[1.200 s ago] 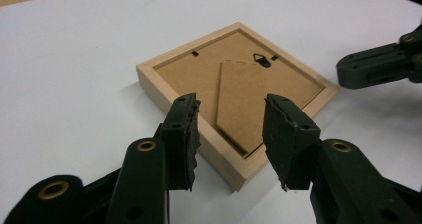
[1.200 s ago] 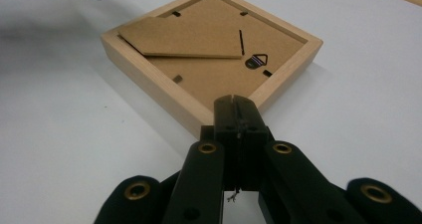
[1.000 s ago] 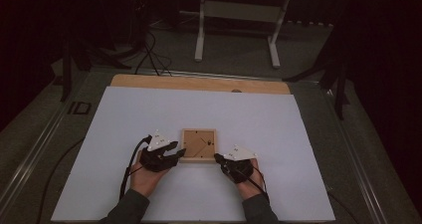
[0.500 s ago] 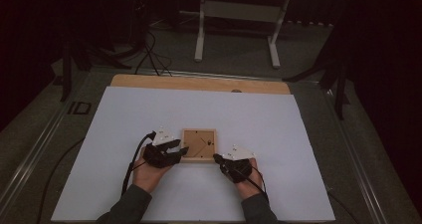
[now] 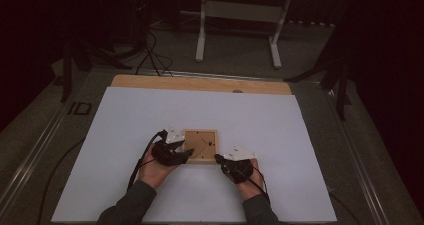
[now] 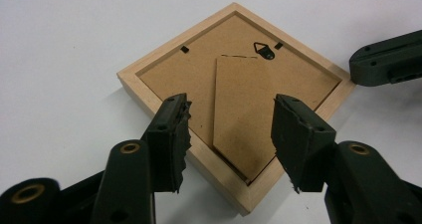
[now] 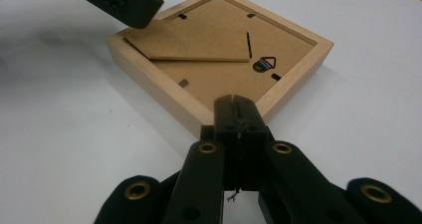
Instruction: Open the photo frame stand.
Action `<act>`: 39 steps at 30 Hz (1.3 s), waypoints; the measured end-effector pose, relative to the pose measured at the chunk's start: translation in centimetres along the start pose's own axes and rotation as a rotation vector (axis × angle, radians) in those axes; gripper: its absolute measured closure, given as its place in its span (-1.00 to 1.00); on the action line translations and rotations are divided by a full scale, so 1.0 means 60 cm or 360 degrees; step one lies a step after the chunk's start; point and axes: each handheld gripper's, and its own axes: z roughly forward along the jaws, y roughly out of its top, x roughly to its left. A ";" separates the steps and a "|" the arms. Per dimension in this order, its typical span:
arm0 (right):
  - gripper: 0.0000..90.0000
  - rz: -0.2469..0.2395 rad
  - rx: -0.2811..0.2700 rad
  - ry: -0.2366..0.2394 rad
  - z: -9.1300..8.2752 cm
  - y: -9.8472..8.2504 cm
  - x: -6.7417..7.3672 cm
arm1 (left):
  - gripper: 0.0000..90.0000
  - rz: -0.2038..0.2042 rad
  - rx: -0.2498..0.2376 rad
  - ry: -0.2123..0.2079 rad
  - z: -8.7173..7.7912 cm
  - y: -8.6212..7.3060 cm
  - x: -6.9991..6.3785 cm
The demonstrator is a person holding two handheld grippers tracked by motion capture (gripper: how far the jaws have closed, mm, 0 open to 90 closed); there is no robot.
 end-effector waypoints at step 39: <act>0.99 0.0013 -0.0002 0.0003 0.000 -0.001 -0.001 | 0.14 0.0053 0.0151 -0.0004 0.038 0.019 -0.018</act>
